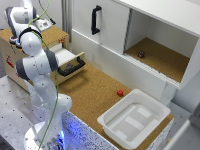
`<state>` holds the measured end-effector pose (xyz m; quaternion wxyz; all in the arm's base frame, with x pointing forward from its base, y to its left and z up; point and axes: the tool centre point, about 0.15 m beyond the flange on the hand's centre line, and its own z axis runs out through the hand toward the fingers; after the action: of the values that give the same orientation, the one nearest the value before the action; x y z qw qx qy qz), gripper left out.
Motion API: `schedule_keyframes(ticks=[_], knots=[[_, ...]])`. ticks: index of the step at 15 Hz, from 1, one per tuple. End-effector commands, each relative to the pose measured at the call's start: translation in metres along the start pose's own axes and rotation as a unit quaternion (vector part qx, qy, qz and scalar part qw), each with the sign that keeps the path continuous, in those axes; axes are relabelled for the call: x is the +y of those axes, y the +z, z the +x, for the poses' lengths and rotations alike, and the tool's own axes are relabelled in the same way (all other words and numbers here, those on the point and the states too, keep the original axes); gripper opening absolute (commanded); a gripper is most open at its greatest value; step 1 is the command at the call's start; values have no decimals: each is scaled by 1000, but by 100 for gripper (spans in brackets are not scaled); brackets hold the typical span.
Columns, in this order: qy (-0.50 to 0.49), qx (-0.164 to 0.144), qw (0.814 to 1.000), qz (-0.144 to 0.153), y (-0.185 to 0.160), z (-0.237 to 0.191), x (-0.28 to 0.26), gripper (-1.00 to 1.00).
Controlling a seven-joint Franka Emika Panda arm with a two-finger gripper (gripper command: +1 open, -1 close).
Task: Move the green light switch to turn on the green light
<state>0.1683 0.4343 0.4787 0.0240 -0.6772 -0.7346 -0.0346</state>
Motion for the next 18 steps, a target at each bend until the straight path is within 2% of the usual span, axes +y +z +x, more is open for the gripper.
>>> schedule_keyframes(ticks=[1,4,7,9,11,12,14,16,18], knots=[[21,-32,999,-9,32,19,1,-100],[27,-35,999,-7,41,26,2,-100],[24,-48,998,-24,43,33,6,-100],[27,-38,998,-41,15,34,6,-100],[29,-31,997,-72,-43,29,4,-100],[41,-32,995,-88,-62,23,8,100],[58,-35,993,-101,-78,11,18,100],[70,-45,991,-102,-73,2,25,100],[113,-32,989,-84,-62,-21,36,100]])
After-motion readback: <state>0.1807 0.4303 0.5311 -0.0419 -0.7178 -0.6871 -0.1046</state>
